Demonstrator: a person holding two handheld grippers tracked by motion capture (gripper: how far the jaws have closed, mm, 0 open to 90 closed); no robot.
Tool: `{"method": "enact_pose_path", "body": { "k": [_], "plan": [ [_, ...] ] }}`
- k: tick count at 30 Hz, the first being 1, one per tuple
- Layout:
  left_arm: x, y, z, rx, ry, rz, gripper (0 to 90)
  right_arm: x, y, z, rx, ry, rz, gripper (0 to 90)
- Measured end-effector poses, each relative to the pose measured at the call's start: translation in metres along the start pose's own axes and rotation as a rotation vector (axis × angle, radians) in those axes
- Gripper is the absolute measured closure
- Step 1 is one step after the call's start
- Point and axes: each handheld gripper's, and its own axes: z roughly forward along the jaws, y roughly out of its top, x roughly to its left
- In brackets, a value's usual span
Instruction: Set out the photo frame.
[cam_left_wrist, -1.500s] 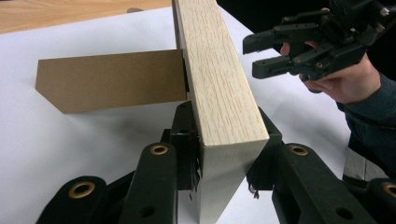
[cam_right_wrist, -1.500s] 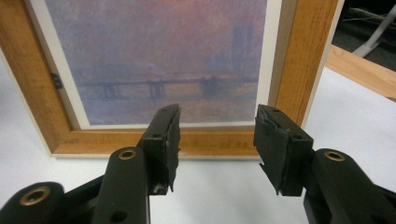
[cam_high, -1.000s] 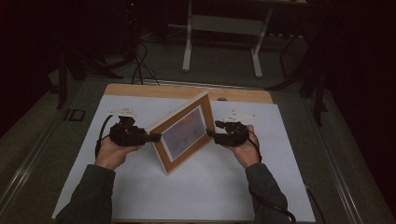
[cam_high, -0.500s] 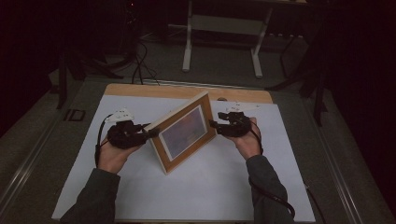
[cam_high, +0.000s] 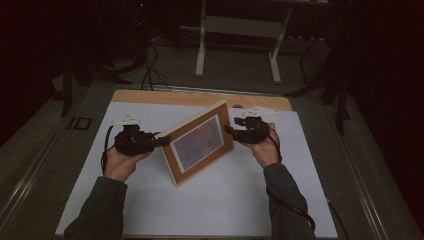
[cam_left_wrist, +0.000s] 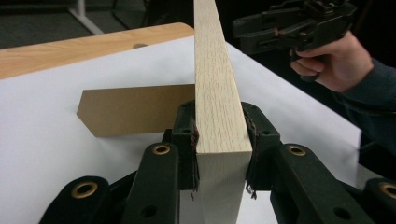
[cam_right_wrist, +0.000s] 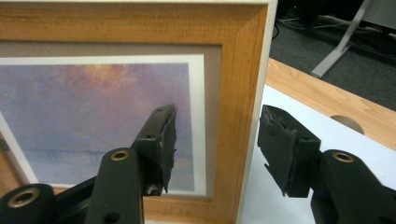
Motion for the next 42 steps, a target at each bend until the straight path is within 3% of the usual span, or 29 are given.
{"method": "enact_pose_path", "body": {
  "k": [8,20,25,31,32,33,34,36,37,42],
  "plan": [
    [0.006,0.004,0.002,0.017,-0.037,0.002,72.3,-0.007,0.003,-0.002,-0.008,-0.010,0.007,41.8],
    [0.020,0.013,0.006,0.059,-0.084,0.025,72.2,-0.020,0.015,0.012,0.009,0.010,0.032,39.8],
    [0.031,0.018,0.010,0.074,-0.126,0.029,72.3,-0.026,0.017,0.020,0.013,0.066,0.048,32.6],
    [0.036,0.022,0.013,0.083,-0.137,0.038,72.1,-0.026,0.020,0.030,0.034,0.096,0.031,28.5],
    [0.035,0.022,0.013,0.085,-0.131,0.045,72.1,-0.026,0.020,0.030,0.034,0.096,0.031,28.5],
    [0.031,0.022,0.013,0.092,-0.099,0.050,71.5,-0.028,0.019,0.034,0.043,0.102,0.037,28.5],
    [0.031,0.022,0.013,0.092,-0.099,0.050,70.7,-0.028,0.019,0.034,0.043,0.102,0.037,28.5],
    [0.025,0.022,0.013,0.111,-0.039,0.059,67.2,-0.030,0.019,0.037,0.055,0.112,0.037,27.9],
    [0.020,0.018,0.013,0.123,0.003,0.066,59.8,-0.032,0.019,0.040,0.054,0.146,0.052,28.5],
    [0.017,0.009,0.008,0.115,0.043,0.063,60.0,-0.036,0.015,0.040,0.036,0.179,0.079,31.2]
  ]
}}
